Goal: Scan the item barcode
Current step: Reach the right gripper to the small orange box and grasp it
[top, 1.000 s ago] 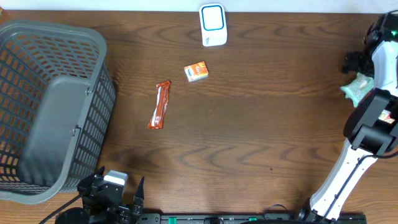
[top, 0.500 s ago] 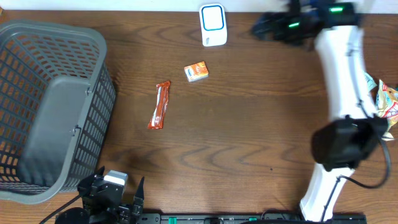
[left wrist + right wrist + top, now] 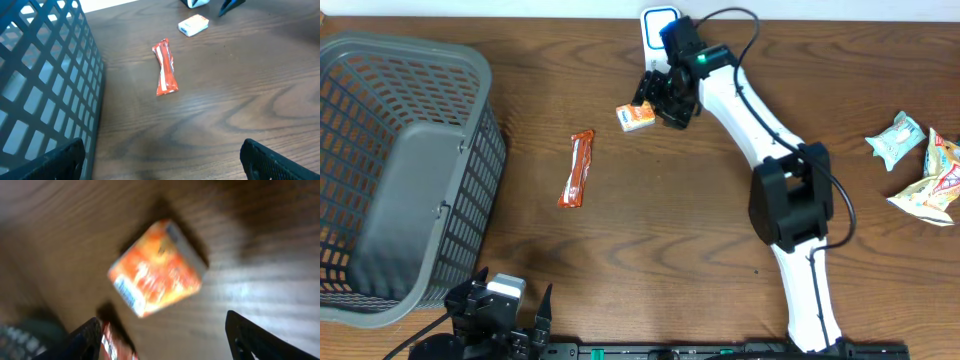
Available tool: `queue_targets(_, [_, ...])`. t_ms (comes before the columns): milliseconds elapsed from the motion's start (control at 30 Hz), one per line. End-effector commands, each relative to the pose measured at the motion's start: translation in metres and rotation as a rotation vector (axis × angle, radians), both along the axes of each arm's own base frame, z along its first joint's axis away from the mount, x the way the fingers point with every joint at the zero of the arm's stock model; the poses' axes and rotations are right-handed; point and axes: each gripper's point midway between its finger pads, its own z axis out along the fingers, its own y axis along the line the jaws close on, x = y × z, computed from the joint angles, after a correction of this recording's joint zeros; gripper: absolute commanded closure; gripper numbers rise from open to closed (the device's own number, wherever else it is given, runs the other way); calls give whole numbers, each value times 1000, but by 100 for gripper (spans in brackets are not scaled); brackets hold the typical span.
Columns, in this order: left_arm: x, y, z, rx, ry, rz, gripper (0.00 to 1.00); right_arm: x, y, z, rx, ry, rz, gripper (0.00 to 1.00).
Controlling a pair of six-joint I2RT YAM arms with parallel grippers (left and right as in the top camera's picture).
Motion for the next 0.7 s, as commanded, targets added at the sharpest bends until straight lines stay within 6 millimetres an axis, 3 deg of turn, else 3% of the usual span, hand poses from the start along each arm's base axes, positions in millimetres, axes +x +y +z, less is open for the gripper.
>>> queue_targets(0, [0, -1, 3, -1, -10, -8, 2, 7, 1, -31, -3, 53, -109, 26])
queue_targets(167, [0, -1, 3, -1, -10, -8, 2, 6, 14, -59, 31, 87, -102, 33])
queue_targets(233, [0, -1, 3, -1, -10, -8, 2, 10, 17, -70, 33, 76, -100, 57])
queue_targets(300, [0, -1, 3, -1, -10, -8, 2, 6, 18, -82, 25, 94, -93, 96])
queue_targets(433, [0, -1, 3, -1, -10, -8, 2, -6, 26, -85, 45, 88, 56, 99])
queue_targets(533, [0, -1, 3, -1, -10, -8, 2, -8, 30, -76, 76, 38, 179, 99])
queue_targets(667, [0, -1, 3, -1, -10, -8, 2, -17, 34, -36, 242, -67, 448, 99])
